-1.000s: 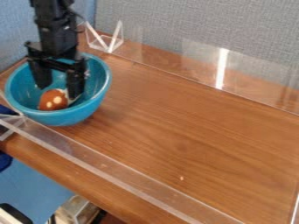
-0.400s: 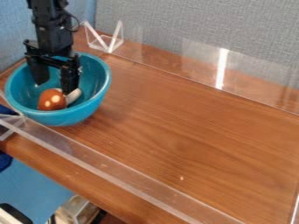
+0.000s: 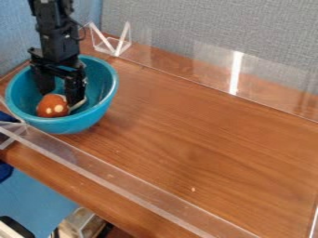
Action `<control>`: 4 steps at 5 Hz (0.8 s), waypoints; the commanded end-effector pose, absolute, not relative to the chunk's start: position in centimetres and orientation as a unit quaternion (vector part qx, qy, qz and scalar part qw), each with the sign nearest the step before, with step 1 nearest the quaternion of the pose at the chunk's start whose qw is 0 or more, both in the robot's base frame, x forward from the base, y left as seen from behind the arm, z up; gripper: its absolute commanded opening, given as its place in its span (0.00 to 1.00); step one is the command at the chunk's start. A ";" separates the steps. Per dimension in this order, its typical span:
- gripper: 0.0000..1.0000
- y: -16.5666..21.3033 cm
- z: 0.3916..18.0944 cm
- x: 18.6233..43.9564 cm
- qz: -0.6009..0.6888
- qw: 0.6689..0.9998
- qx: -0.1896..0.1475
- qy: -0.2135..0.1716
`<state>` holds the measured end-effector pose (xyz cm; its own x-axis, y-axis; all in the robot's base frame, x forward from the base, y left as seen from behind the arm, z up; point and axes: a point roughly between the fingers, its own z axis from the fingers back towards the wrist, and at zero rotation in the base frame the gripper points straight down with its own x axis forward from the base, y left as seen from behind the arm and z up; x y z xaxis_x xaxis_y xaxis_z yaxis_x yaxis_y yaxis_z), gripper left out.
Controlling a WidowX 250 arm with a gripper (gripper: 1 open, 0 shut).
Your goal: Remove the mushroom from inside the blue bowl and put it on the table
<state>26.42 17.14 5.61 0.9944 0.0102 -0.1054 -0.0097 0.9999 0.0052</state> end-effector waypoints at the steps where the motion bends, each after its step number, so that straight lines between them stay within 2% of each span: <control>1: 1.00 17.7 7.5 27.5 -0.010 0.999 0.017 0.029; 2: 1.00 17.8 7.7 27.8 -0.020 0.999 0.016 0.029; 4: 1.00 17.9 9.0 26.1 -0.056 0.998 0.016 0.028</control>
<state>26.15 17.25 6.94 0.9864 -0.1243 -0.1074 0.1237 0.9922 -0.0119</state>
